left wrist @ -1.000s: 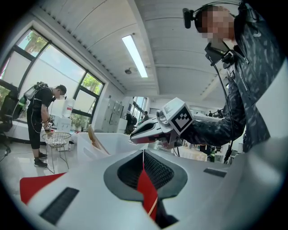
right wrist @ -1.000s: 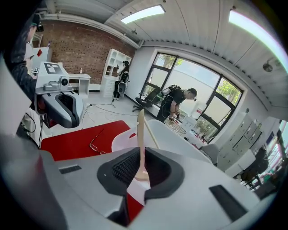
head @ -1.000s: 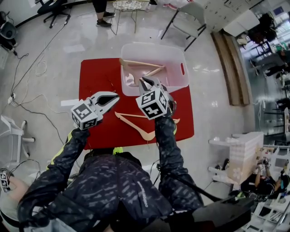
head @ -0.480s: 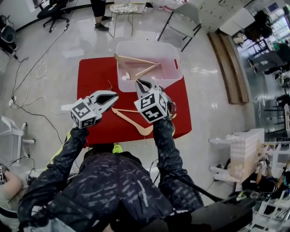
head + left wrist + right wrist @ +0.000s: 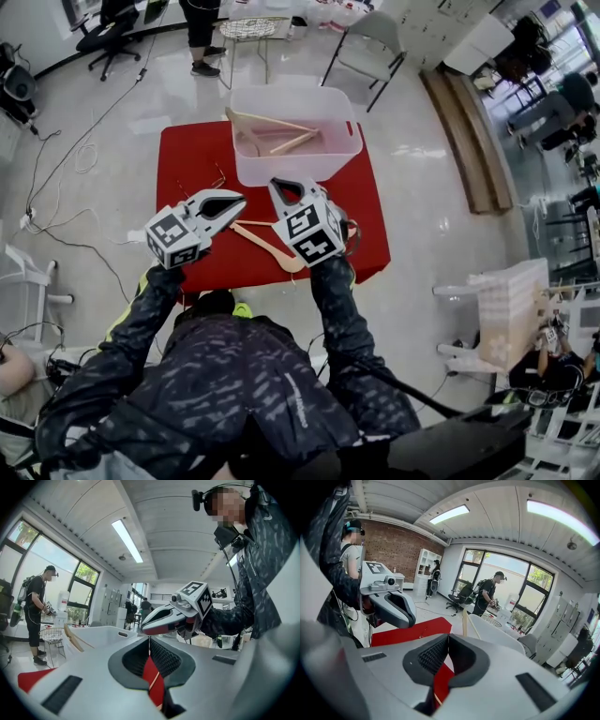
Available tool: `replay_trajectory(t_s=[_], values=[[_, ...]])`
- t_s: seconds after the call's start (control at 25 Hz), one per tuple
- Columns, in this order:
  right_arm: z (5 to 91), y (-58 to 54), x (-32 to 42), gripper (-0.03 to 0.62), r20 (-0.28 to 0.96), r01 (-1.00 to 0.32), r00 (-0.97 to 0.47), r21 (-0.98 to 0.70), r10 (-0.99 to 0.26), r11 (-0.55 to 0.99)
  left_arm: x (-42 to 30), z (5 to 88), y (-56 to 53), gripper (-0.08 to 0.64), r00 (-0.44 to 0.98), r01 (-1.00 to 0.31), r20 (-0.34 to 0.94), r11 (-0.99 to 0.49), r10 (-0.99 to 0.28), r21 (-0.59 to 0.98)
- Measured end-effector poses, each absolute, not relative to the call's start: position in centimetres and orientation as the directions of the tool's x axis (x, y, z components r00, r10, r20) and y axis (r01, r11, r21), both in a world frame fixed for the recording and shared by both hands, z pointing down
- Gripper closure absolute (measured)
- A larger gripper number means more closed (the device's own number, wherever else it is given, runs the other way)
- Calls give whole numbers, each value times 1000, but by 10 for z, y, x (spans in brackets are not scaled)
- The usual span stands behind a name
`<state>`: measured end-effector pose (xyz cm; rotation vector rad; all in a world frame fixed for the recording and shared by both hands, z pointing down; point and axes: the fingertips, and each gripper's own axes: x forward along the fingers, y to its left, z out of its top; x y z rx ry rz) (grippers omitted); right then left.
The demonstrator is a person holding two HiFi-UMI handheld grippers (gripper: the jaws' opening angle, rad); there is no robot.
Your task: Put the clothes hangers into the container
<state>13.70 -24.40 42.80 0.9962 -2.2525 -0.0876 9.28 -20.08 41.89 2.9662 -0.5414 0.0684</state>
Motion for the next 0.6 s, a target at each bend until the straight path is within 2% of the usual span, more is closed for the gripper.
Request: replay_trajectory(t_s=[0.6], values=[[433, -162, 145, 577, 553, -641, -502, 278, -665, 716, 106, 411, -152, 548, 932, -364, 53, -925, -360, 110]])
